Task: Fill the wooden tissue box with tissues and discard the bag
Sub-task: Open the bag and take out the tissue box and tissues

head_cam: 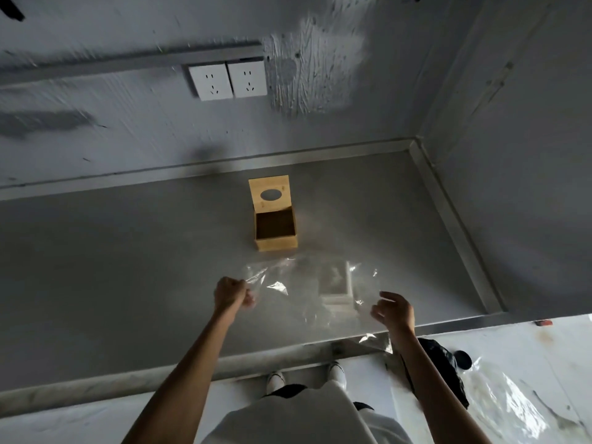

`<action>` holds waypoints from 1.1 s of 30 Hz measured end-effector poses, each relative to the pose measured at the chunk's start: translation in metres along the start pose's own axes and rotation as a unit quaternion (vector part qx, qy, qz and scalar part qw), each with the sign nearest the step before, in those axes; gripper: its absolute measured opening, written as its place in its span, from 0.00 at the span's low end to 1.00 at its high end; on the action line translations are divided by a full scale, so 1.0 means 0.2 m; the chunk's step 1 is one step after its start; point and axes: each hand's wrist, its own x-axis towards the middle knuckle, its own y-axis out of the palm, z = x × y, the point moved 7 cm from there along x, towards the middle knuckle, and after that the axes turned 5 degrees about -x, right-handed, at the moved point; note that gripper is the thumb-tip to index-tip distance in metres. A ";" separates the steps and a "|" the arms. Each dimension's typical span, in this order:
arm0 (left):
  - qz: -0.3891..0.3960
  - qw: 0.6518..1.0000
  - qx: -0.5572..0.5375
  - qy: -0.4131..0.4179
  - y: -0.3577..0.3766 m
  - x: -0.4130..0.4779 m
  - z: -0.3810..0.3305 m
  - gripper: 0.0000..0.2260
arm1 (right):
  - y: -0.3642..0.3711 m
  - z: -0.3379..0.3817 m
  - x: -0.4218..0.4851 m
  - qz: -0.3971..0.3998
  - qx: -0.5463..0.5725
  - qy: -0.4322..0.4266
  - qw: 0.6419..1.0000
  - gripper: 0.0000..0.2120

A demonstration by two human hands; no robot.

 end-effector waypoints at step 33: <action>0.112 0.937 -0.308 -0.123 0.19 -0.46 0.54 0.10 | 1.20 0.52 0.01 0.273 -0.514 -0.309 0.752 0.19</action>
